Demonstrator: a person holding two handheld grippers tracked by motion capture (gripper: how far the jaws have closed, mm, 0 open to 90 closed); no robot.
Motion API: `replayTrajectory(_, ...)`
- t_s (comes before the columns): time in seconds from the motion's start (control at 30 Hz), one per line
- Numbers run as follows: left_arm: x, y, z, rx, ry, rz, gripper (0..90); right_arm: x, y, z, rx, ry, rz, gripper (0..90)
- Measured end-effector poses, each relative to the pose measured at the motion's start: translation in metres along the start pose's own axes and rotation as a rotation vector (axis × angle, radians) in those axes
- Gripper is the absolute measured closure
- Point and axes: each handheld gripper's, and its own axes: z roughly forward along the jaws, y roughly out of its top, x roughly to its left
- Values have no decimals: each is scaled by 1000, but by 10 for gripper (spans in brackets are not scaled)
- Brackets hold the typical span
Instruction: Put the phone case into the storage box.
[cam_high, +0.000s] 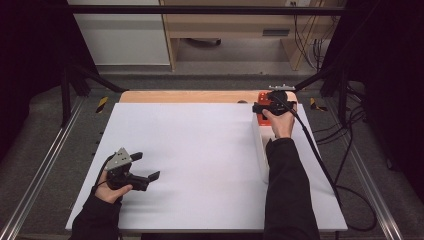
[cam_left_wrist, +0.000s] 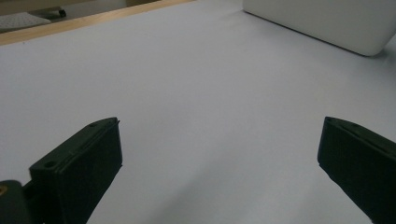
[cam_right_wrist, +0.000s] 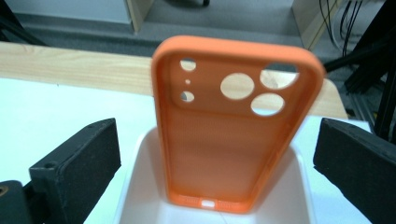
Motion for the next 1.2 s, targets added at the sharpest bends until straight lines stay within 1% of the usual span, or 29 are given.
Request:
replayTrajectory(0.1, 0, 0, 0, 0, 0, 2, 0, -1, 1, -4, -19, 13, -5, 6)
replayTrajectory(0.23, 0, 0, 0, -4, -1, 0, 0, -3, 3, -11, -41, 17, -11, 5)
replayTrajectory(0.33, -1, 1, 0, -6, 0, 0, 0, -2, 4, -19, -69, 30, -8, 5)
replayTrajectory(0.47, -2, 1, 0, -6, -2, 5, 0, -1, 5, -32, -95, 53, -29, 5)
replayTrajectory(0.53, -2, 1, 0, -6, -2, 3, 0, 0, 4, -39, -110, 71, -34, 5)
replayTrajectory(0.8, -2, 1, -1, -16, -1, 0, 0, 6, -1, -73, -161, 180, -82, 5)
replayTrajectory(0.93, -4, 2, 0, -15, -3, 5, 0, 12, -9, -90, -176, 256, -128, 4)
replayTrajectory(1.0, -4, 2, 0, -18, -4, 5, 0, 14, -13, -98, -195, 297, -134, 4)
replayTrajectory(1.1, -3, 2, -1, -18, -2, 1, 0, 17, -20, -112, -215, 336, -178, 4)
replayTrajectory(1.2, -3, 2, -1, -20, -3, 2, 0, 21, -27, -125, -231, 386, -207, 4)
